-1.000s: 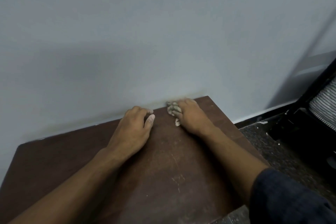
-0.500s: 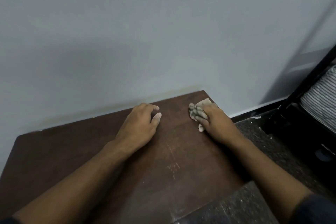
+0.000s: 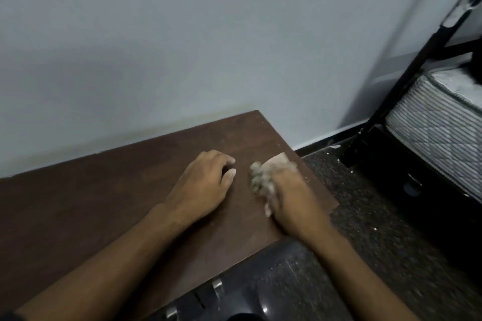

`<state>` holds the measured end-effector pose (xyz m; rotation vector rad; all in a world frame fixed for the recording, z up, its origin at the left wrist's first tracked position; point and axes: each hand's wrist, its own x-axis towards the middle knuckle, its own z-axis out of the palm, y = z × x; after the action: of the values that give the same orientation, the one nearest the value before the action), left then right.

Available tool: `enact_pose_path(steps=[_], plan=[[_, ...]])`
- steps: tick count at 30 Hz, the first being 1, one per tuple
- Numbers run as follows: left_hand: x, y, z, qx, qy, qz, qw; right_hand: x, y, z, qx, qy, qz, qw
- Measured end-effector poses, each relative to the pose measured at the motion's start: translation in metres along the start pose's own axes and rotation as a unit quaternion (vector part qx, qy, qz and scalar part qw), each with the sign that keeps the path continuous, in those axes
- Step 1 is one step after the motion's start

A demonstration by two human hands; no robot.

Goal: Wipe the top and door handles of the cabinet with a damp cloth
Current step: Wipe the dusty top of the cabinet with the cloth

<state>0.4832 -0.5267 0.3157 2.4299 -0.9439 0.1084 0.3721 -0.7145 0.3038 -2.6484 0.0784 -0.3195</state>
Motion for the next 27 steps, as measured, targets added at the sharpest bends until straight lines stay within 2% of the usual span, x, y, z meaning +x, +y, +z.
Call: enact_pose_path(steps=[3, 7, 14, 17, 21, 27], plan=[[0.0, 0.023, 0.012, 0.024, -0.011, 0.052, 0.998, -0.043, 0.001, -0.002, -0.003, -0.05, -0.039, 0.998], [-0.001, 0.047, 0.027, 0.024, -0.018, 0.077, 0.997, -0.05, 0.05, -0.041, -0.027, -0.012, 0.079, 0.996], [0.0, 0.054, 0.038, 0.017, -0.014, 0.087, 0.996, -0.075, 0.06, -0.029, -0.058, -0.015, 0.098, 0.993], [0.004, 0.046, 0.034, 0.021, -0.007, 0.079, 0.997, -0.031, 0.061, -0.022, -0.081, -0.009, 0.088, 0.993], [0.018, 0.037, 0.026, 0.03, 0.001, 0.065, 0.997, 0.064, 0.054, -0.003, -0.101, -0.041, 0.064, 0.992], [0.041, 0.024, 0.013, 0.041, 0.003, 0.043, 0.998, 0.182, 0.032, 0.02, -0.065, -0.07, 0.112, 0.989]])
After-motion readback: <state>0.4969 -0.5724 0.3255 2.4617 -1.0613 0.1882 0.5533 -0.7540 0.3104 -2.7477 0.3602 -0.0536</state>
